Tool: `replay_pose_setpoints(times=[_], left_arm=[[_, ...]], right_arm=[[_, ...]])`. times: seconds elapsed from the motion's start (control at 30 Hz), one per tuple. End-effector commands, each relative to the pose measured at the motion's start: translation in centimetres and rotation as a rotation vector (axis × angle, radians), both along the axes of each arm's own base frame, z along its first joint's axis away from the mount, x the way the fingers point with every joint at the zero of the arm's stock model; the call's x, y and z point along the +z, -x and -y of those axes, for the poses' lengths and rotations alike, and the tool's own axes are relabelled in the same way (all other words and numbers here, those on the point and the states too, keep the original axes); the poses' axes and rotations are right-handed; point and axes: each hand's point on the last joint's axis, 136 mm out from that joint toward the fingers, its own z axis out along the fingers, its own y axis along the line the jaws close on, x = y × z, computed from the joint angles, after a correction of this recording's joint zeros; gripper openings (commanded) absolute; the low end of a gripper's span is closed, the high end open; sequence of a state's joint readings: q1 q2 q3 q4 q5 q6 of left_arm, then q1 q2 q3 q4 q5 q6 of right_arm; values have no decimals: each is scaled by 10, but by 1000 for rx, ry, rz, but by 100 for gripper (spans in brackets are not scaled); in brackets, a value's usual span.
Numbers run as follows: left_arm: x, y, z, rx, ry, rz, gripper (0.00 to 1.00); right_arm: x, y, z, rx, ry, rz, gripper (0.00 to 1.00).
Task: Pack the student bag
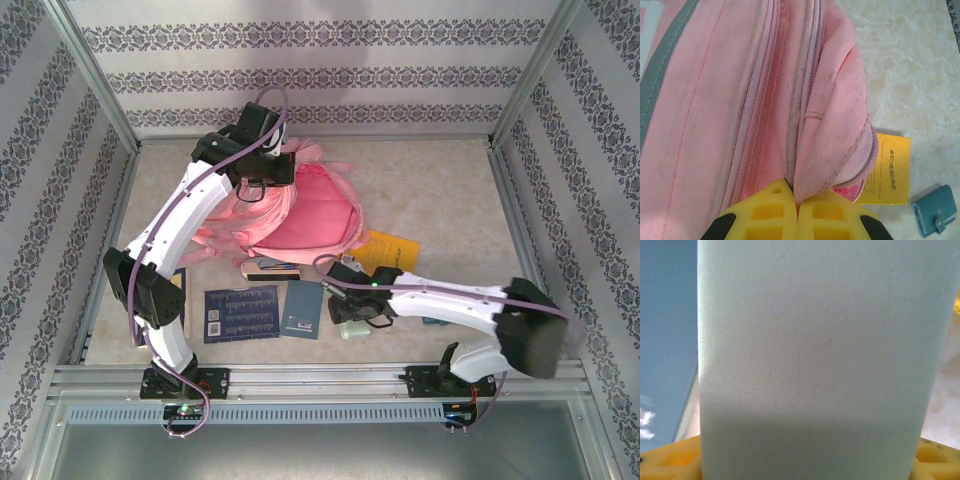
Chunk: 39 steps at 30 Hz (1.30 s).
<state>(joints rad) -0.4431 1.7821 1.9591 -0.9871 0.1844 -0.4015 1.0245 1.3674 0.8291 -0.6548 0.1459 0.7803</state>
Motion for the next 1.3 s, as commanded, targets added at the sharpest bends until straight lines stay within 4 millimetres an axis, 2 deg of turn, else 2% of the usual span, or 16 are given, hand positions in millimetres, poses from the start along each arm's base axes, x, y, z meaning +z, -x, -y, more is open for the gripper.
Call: replay_pose_setpoints(times=[0.0, 0.23, 0.37, 0.47, 0.6, 0.7, 0.83, 0.97, 1.1, 1.2, 1.27], left_arm=[[49, 6, 1, -46, 57, 118, 0], [63, 13, 11, -130, 94, 165, 0], [71, 19, 24, -207, 153, 184, 0], [78, 23, 27, -237, 172, 200, 0], [88, 32, 35, -302, 217, 217, 0], [94, 44, 48, -387, 281, 223, 0], [90, 55, 50, -431, 297, 216, 0], [93, 57, 47, -426, 294, 223, 0], [99, 56, 50, -422, 323, 221, 0], [99, 54, 53, -420, 339, 213, 0], [99, 52, 54, -416, 344, 210, 0]], right_arm=[[21, 1, 21, -27, -27, 51, 62], [77, -11, 40, -44, -201, 208, 62], [107, -26, 40, -46, -364, 278, 64], [122, -41, 46, -95, -448, 297, 64], [128, -53, 52, -132, -492, 272, 64], [138, -60, 46, -127, -556, 258, 66], [155, -77, 41, -162, -620, 256, 66], [168, -100, 30, -239, -714, 236, 65], [160, -122, 14, -347, -783, 146, 65], [151, -139, -7, -423, -878, 61, 65], [146, -148, -20, -449, -875, 31, 65]])
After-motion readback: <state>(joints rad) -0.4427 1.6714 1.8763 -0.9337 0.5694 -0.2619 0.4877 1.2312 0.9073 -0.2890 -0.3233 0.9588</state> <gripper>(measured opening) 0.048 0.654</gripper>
